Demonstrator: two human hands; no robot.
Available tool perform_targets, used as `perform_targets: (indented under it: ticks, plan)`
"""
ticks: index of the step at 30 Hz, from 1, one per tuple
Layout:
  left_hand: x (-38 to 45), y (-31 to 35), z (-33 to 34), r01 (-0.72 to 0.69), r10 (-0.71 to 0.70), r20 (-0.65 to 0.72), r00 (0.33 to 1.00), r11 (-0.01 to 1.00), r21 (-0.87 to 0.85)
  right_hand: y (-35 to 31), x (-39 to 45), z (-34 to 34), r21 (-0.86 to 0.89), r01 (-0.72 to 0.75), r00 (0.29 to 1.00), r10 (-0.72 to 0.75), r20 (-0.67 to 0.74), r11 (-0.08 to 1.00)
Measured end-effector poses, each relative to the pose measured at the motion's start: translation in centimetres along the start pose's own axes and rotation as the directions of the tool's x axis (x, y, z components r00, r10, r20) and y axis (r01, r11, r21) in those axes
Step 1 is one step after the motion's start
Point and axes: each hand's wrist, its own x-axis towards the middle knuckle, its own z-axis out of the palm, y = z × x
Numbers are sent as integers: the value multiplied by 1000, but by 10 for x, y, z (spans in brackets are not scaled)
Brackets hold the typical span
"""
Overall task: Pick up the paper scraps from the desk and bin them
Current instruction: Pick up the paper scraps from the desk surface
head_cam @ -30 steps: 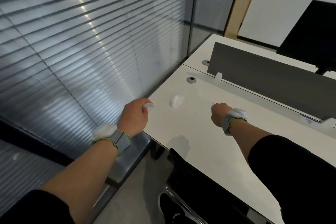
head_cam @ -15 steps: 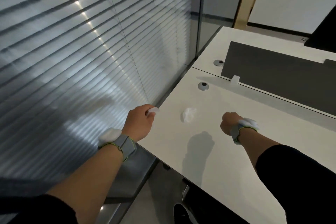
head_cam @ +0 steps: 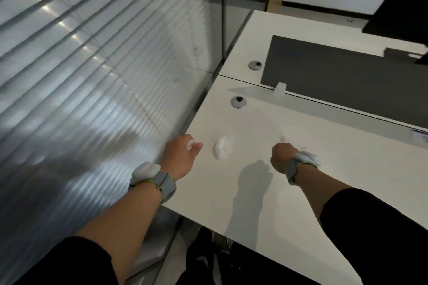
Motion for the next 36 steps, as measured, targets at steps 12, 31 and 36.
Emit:
perform_targets:
  ticks: [12, 31, 36]
  plan:
    - [81, -6, 69, -155, 60, 356, 933, 957, 247, 14, 19, -8, 77, -126, 992, 125, 24, 989]
    - [141, -23, 144, -370, 51, 549, 834, 790, 490, 15, 53, 7, 61, -133, 991, 131, 29, 989]
    - [146, -25, 151, -354, 70, 521, 851, 809, 469, 22, 60, 7, 76, -150, 988, 147, 36, 986]
